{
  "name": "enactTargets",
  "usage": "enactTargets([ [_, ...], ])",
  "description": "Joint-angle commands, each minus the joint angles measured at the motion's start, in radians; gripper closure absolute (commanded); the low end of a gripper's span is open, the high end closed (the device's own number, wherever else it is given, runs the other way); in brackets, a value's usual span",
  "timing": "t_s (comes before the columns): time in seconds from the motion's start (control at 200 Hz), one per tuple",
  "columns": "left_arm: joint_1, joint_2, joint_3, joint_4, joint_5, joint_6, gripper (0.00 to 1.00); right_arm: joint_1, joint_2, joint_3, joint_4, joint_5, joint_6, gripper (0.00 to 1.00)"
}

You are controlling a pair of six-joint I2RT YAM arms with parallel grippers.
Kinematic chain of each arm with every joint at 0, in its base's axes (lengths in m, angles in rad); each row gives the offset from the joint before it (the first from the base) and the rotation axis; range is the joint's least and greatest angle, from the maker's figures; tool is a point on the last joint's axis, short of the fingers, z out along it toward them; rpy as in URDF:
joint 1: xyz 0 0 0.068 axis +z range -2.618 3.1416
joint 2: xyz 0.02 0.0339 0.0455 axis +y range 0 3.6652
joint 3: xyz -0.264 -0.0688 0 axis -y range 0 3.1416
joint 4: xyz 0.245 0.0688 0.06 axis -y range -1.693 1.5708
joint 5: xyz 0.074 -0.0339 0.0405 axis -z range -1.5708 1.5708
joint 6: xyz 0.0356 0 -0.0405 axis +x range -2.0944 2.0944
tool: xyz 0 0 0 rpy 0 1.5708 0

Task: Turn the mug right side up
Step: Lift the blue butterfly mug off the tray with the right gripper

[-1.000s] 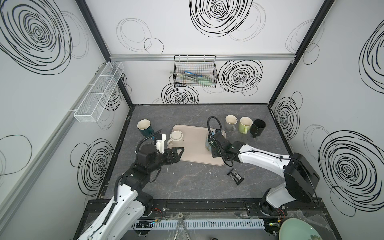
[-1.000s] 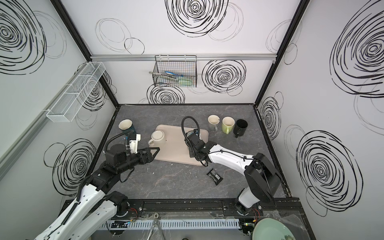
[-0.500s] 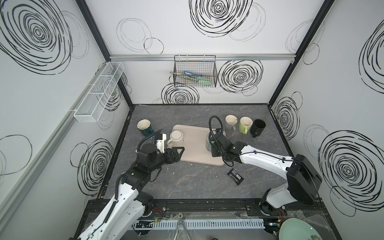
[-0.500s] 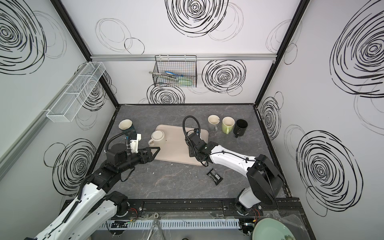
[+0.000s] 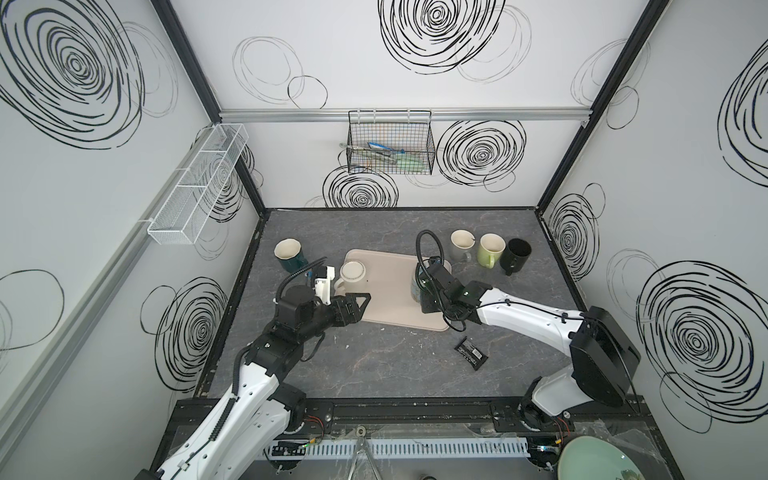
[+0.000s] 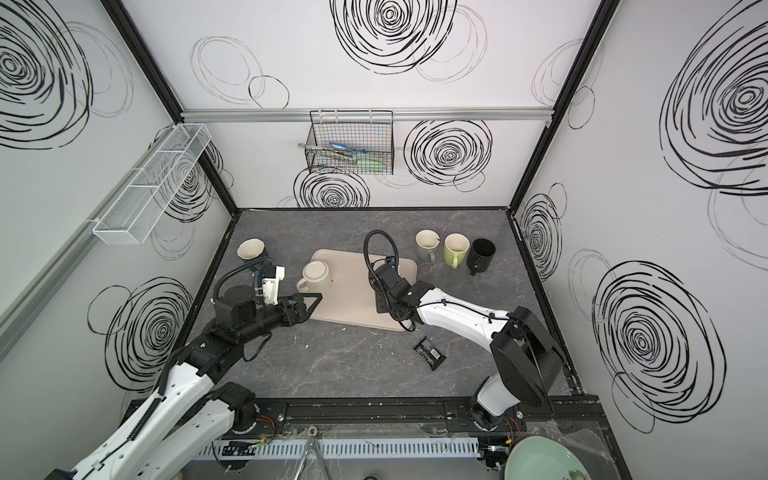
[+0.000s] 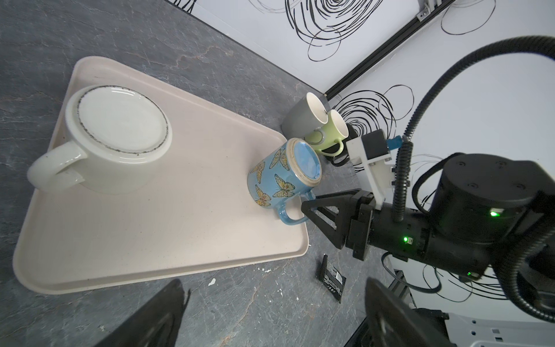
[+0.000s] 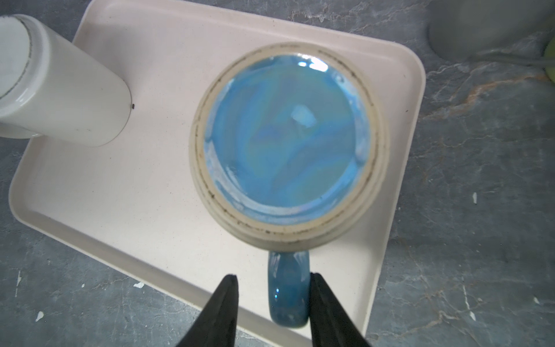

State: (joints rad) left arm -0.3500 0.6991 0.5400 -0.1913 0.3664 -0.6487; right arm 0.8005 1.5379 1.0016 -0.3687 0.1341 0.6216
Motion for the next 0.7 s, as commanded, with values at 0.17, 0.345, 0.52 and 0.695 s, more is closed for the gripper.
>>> enactTargets([
  [0.17, 0.014, 0.005, -0.021, 0.073, 0.023, 0.002, 0.04, -0.020, 0.079, 0.090, -0.108, -0.012, -0.043, 0.59],
  [0.345, 0.014, 0.006, -0.025, 0.073, 0.019, 0.012, 0.04, -0.044, 0.104, 0.142, -0.165, -0.039, -0.066, 0.61],
  [0.52, 0.016, 0.002, -0.026, 0.069, 0.009, 0.025, 0.04, -0.073, 0.125, 0.194, -0.241, -0.060, -0.093, 0.64],
  [0.695, 0.016, 0.002, -0.034, 0.072, 0.008, 0.029, 0.04, -0.098, 0.156, 0.222, -0.283, -0.070, -0.109, 0.67],
])
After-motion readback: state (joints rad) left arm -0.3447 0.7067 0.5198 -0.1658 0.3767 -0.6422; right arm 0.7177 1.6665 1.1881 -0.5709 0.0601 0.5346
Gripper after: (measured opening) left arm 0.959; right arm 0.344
